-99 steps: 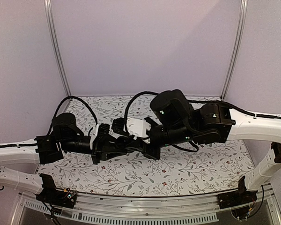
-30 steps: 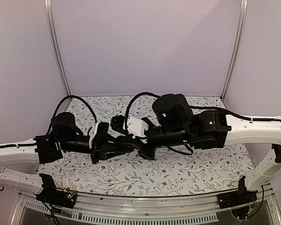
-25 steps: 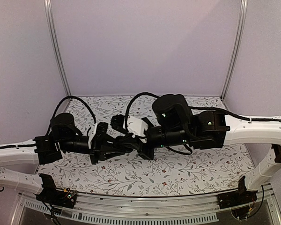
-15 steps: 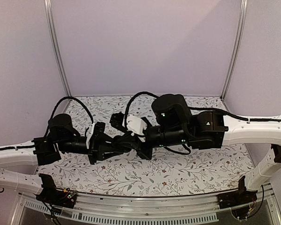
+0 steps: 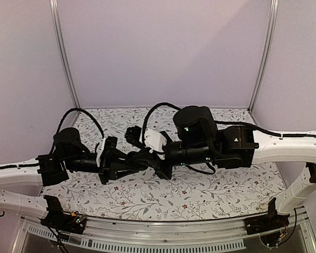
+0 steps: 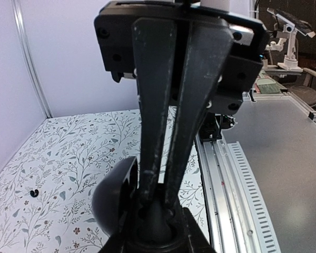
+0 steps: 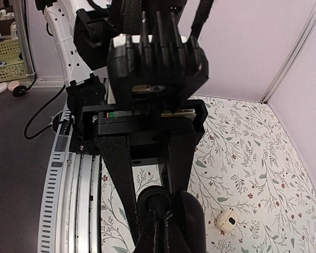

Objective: Insert the wireless bluetooth earbuds into the charging case
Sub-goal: Adjust the left earbud in the left side groove of the charging case.

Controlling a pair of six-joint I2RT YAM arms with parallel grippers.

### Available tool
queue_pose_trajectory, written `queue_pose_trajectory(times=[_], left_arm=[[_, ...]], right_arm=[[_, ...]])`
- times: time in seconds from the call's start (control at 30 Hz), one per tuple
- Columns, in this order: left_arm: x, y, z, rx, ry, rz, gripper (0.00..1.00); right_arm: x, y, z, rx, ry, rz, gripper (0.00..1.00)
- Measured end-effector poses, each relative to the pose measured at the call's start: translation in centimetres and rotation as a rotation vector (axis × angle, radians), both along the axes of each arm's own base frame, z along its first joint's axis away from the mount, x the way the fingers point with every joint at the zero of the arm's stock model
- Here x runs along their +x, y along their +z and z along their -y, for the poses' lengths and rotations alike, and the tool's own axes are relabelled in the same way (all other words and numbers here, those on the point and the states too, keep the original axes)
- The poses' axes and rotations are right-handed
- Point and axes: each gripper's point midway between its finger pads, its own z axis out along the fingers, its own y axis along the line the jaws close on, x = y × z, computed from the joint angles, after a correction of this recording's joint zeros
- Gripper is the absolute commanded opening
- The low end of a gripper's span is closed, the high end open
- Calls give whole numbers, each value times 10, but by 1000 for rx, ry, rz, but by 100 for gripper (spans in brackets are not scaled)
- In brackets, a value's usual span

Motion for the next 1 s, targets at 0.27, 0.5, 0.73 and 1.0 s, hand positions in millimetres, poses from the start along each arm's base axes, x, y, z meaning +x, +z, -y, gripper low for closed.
queue_pose_trajectory(times=[0.27, 0.5, 0.73, 1.0], left_arm=[[1, 2, 0, -8, 4, 8, 0], [3, 7, -1, -25, 4, 21, 0], [4, 5, -1, -21, 6, 18, 0], [5, 4, -2, -20, 9, 15, 0]], right_arm=[[3, 5, 7, 4, -19, 39, 0], [8, 17, 21, 8, -53, 57, 0], [8, 4, 24, -26, -53, 53, 0], [9, 2, 25, -43, -51, 71, 0]])
